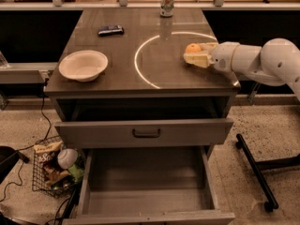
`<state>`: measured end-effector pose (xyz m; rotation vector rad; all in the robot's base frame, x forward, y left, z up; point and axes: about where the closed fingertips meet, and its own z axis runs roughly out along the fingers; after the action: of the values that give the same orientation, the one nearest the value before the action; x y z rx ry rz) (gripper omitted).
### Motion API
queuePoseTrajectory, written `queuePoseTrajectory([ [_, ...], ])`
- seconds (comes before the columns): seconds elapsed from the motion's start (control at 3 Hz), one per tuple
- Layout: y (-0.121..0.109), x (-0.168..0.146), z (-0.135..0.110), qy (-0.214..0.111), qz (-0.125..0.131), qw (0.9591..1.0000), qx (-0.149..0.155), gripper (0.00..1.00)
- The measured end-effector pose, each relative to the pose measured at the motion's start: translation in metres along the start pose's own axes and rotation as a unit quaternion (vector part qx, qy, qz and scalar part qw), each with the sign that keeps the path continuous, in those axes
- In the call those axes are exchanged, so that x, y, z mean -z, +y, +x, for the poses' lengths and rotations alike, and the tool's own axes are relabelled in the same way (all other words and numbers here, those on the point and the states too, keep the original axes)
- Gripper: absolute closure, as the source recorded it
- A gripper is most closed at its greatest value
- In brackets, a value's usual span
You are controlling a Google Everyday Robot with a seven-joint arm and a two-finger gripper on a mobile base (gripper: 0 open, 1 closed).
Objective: Move orange near rxbar blueberry
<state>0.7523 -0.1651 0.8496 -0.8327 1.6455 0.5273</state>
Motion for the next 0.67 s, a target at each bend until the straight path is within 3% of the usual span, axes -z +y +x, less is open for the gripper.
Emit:
queuePoseTrajectory([
  [0.33, -0.009, -0.023, -0.043, -0.004, -0.008, 0.9997, 0.024, 1.00],
  [0.67, -0.015, -0.052, -0.108, 0.004, -0.006, 0.9980, 0.063, 1.00],
])
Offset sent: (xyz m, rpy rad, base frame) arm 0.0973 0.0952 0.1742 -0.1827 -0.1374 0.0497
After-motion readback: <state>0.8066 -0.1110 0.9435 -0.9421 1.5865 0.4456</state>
